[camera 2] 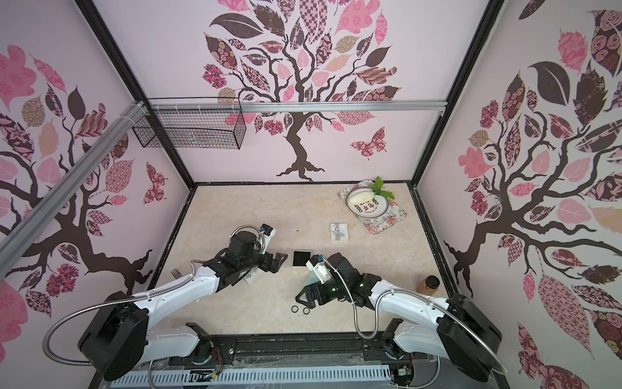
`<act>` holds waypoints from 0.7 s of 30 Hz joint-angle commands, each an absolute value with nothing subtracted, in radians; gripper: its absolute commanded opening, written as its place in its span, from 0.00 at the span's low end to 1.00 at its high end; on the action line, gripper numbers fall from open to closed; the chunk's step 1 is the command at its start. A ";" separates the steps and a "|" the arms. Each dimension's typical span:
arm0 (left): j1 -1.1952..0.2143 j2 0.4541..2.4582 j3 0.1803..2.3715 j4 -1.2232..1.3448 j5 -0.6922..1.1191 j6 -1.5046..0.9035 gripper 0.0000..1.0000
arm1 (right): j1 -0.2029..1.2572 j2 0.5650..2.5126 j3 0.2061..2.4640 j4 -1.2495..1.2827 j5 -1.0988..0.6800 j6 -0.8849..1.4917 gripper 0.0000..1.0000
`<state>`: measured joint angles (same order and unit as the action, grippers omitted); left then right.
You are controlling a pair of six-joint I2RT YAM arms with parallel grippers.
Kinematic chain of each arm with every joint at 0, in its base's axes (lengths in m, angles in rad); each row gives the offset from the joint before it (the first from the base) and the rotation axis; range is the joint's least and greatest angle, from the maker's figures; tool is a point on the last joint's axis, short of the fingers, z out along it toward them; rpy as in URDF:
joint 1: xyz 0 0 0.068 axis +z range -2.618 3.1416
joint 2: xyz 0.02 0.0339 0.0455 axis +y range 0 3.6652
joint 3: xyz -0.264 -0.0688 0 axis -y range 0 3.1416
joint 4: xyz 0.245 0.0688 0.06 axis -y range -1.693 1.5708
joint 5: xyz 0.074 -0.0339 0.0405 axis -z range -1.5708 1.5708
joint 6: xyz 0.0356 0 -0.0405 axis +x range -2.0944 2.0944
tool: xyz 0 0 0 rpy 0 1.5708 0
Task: Take the rings out of the lift-off lid box
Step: Place the ring at the center of the board, then pick up the lid from the center of the board.
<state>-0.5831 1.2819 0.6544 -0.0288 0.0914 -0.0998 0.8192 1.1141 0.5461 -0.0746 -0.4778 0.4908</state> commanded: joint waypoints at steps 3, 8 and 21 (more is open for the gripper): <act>-0.579 1.239 0.641 -0.031 0.073 -0.070 0.98 | 0.635 1.041 0.750 -0.345 -0.305 0.374 1.00; -0.572 1.207 0.625 -0.015 0.131 -0.041 0.98 | 0.423 1.244 0.900 -0.321 -0.161 0.295 1.00; -0.574 1.110 0.524 0.045 0.229 0.050 0.98 | 0.333 1.859 1.310 -0.323 0.023 0.253 1.00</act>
<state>-0.5762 1.1141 0.5545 0.0078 0.1963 0.0109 0.3309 1.7992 1.2198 -0.2871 -0.0410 0.2775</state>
